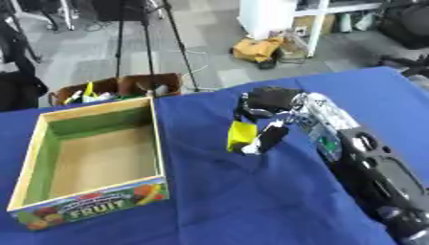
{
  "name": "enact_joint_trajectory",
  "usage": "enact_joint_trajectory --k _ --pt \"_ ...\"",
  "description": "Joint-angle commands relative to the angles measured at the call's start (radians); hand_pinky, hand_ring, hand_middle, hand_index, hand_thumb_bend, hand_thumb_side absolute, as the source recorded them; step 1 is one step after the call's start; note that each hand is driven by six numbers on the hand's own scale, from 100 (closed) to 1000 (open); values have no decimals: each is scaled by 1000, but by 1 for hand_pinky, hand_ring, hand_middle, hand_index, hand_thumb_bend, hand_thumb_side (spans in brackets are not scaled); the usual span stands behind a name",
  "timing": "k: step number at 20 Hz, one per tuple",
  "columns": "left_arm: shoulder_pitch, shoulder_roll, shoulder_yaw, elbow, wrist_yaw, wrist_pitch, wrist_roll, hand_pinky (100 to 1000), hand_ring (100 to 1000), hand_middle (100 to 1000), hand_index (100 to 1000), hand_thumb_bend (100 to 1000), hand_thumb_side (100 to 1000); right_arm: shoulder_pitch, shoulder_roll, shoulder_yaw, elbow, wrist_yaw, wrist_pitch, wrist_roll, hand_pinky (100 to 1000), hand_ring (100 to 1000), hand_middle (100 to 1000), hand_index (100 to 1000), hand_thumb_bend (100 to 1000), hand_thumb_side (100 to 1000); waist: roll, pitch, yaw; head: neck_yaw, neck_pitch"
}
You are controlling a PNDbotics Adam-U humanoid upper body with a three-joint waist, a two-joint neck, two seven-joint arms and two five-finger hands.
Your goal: Pick up objects on the table and place them in the box.
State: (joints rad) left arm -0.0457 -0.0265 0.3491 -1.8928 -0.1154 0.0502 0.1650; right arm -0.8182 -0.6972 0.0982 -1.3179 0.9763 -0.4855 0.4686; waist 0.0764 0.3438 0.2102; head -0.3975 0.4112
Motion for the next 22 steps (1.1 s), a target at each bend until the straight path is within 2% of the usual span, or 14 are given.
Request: enact_joint_trajectory --k 1,2,22 --pt "-8 23 4 -17 0 3 3 292 442 436 559 183 670 -21 -26 -16 -38 -19 6 -12 639 100 300 164 100 650 -6 -25 2 -2 -6" --pt "-9 23 4 -18 0 4 3 292 442 436 559 183 669 -22 -26 -16 -43 -21 7 -16 637 997 297 161 100 653 -7 -25 2 -2 -6" --pt "-21 38 9 -28 1 17 14 293 444 436 560 167 663 -68 -64 10 -233 -155 101 -72 580 841 231 114 100 699 -35 -40 29 -22 11"
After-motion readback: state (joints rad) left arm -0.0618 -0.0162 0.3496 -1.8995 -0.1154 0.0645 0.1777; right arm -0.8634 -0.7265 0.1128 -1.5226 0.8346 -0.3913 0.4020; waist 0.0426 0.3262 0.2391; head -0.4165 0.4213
